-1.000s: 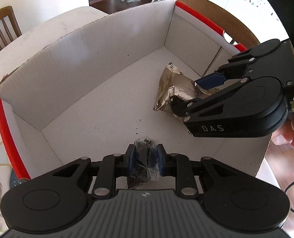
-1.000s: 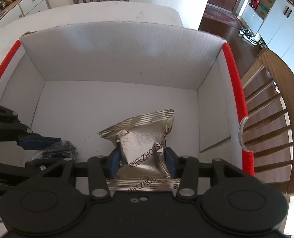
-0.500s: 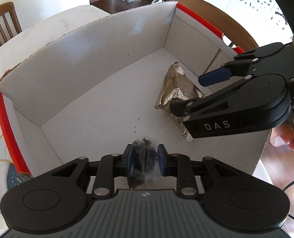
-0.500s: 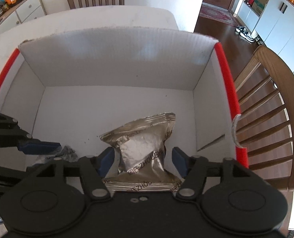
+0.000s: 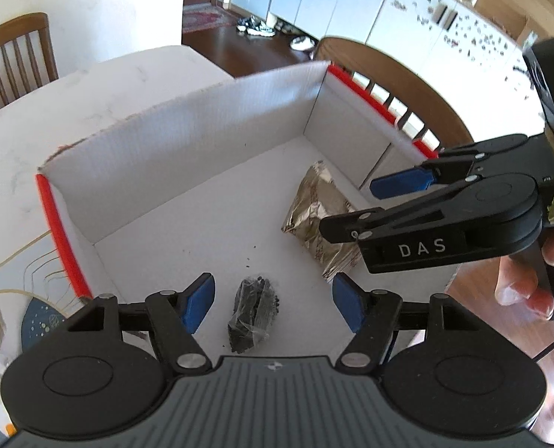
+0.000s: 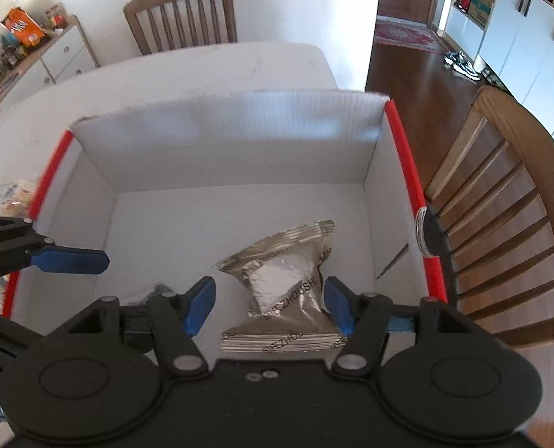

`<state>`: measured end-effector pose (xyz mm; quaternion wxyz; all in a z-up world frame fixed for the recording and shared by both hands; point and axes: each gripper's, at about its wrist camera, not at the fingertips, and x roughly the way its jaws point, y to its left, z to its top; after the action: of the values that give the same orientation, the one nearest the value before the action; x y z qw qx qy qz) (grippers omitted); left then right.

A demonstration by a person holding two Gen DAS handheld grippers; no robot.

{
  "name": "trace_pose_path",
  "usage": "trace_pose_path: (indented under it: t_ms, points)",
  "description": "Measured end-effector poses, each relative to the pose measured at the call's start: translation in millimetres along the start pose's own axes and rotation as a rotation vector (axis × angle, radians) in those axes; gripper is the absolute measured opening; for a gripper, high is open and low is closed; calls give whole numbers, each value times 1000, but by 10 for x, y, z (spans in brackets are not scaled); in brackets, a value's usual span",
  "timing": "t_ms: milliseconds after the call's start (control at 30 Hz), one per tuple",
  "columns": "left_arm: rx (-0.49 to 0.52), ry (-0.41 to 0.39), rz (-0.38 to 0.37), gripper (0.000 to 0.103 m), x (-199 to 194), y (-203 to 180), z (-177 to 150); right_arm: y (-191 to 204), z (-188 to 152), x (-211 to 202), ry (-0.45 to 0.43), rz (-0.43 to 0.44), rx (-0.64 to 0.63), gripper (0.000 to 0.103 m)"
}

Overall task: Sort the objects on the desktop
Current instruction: 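Open both grippers to drop the bags into the box, then withdraw both grippers from the box back toward the table pile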

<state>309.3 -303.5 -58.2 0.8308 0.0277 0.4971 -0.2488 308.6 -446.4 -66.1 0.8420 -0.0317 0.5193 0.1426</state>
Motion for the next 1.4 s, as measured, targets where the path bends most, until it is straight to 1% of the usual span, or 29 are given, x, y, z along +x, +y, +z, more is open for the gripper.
trace_pose_path:
  t_ms: [267,433,500,533,633,700,800,867,1000,1167,1300,1400]
  points:
    - [-31,-86,-8,70,-394,-15,-93,-16,-22,-338,-47,51,23,66]
    - [-58,-131,-9,71,-538,-9,-179,5,-80,-455,-71,70,31,69]
    - [-56,-147,2,84,-586,-12,-224,25,-112,-509,-83,84,33,70]
    - [-53,-160,4,86,-627,-13,-253,55,-131,-509,-90,88,33,71]
    - [-48,-185,5,88,-729,-10,-329,128,-155,-584,-118,103,31,75]
    - [-53,-206,3,103,-809,3,-377,186,-180,-648,-144,113,27,80]
    - [-59,-238,8,103,-966,29,-465,271,-217,-737,-181,125,36,86]
    - [-54,-256,11,103,-1073,50,-523,325,-244,-806,-206,144,47,88]
    - [-63,-276,40,103,-1274,138,-669,456,-305,-935,-247,148,39,89]
    - [-127,-264,66,103,-1414,348,-856,638,-396,-1014,-271,140,17,89]
    - [-170,-266,58,103,-1512,503,-990,807,-465,-1009,-277,130,16,89]
    - [-192,-244,83,103,-1546,615,-1088,940,-514,-996,-279,131,21,89]
